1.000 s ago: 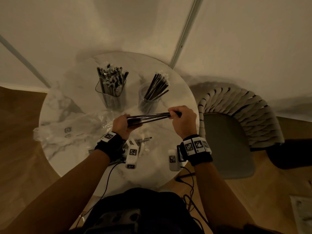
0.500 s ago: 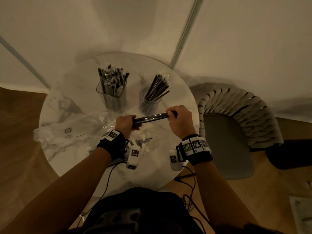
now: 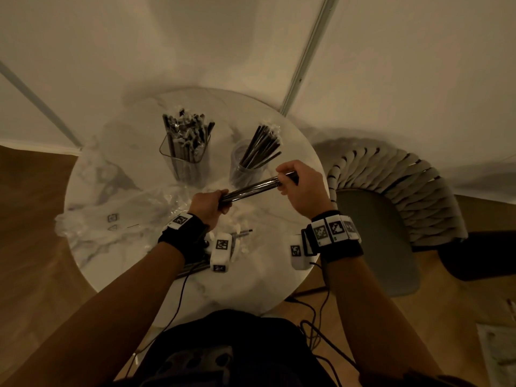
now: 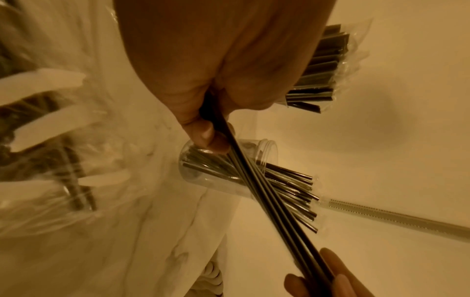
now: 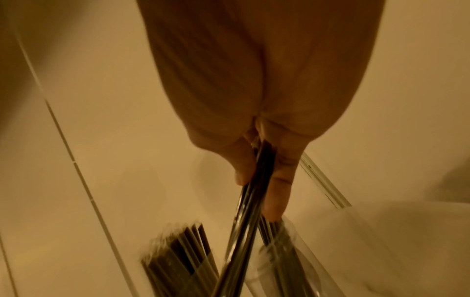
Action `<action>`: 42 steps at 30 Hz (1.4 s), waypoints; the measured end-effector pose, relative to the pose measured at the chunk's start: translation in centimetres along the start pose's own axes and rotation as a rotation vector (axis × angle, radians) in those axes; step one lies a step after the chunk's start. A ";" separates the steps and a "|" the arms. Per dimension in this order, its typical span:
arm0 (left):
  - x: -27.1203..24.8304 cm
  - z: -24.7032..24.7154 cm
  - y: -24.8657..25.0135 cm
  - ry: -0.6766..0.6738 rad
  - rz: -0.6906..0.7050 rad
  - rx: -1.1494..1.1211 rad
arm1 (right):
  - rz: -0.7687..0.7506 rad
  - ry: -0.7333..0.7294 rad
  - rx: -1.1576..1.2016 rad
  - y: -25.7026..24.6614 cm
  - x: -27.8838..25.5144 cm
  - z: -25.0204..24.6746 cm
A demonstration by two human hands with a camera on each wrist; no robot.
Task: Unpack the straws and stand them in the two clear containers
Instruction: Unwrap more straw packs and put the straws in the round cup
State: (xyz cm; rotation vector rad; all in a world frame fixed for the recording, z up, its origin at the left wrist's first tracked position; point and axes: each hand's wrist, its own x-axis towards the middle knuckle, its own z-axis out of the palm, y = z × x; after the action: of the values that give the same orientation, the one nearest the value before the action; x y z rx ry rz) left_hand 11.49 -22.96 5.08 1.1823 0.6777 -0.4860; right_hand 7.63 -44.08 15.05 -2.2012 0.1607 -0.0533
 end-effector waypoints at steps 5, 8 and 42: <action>-0.1 1.5 1.9 -0.023 0.001 -0.071 | -0.025 0.002 -0.033 -1.6 2.1 -2.0; -0.1 2.1 2.8 -0.108 0.024 -0.100 | -0.061 0.025 -0.049 -3.0 3.0 -3.0; 4.1 4.0 2.6 -0.103 0.590 0.935 | -0.403 0.195 -0.618 -1.5 8.7 2.7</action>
State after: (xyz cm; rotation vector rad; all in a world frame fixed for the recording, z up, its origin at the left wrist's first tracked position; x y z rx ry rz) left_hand 17.06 -25.96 4.85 2.1238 -0.0571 -0.3498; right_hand 16.64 -42.23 14.51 -2.8120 -0.1884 -0.5019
